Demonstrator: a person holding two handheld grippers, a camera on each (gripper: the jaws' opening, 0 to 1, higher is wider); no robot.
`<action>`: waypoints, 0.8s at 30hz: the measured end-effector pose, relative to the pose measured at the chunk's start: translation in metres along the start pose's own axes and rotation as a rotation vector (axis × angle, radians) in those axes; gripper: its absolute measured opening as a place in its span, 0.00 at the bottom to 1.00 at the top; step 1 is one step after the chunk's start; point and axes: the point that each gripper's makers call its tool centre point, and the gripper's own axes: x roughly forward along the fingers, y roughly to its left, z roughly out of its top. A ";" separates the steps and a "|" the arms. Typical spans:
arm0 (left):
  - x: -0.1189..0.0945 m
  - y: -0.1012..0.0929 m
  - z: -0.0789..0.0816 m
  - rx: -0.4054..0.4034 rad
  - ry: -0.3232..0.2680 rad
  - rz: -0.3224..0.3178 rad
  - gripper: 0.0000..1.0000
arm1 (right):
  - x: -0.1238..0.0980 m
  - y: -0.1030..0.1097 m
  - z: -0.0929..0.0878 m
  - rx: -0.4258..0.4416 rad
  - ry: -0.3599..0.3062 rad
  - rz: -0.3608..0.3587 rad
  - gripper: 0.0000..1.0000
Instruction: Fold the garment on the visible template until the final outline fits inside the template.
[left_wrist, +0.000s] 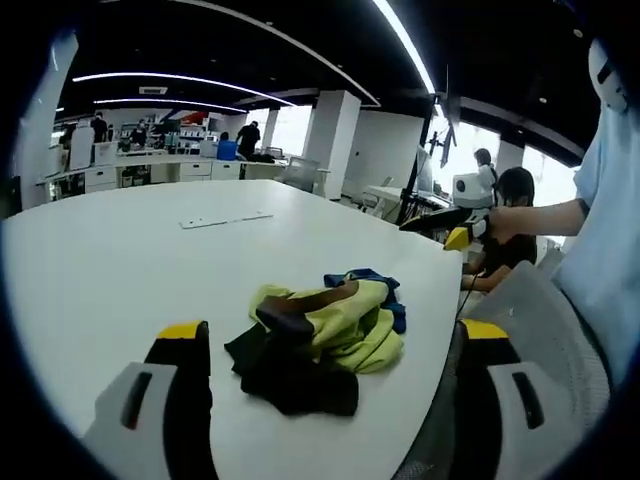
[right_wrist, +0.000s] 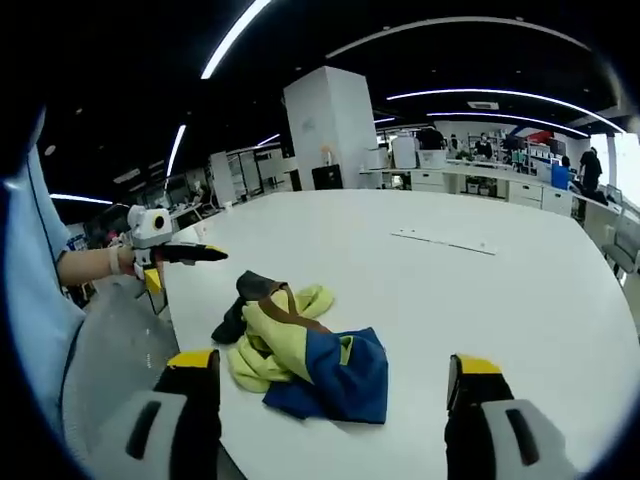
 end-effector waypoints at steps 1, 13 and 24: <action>0.000 0.001 0.002 -0.018 -0.012 0.002 0.99 | 0.000 -0.001 0.000 0.001 0.003 -0.001 0.93; 0.005 0.002 0.003 -0.031 -0.019 0.000 0.98 | 0.002 -0.003 -0.002 0.018 0.005 0.005 0.89; 0.003 0.012 0.005 -0.037 -0.035 0.031 0.92 | -0.002 -0.004 -0.012 0.038 0.011 -0.005 0.84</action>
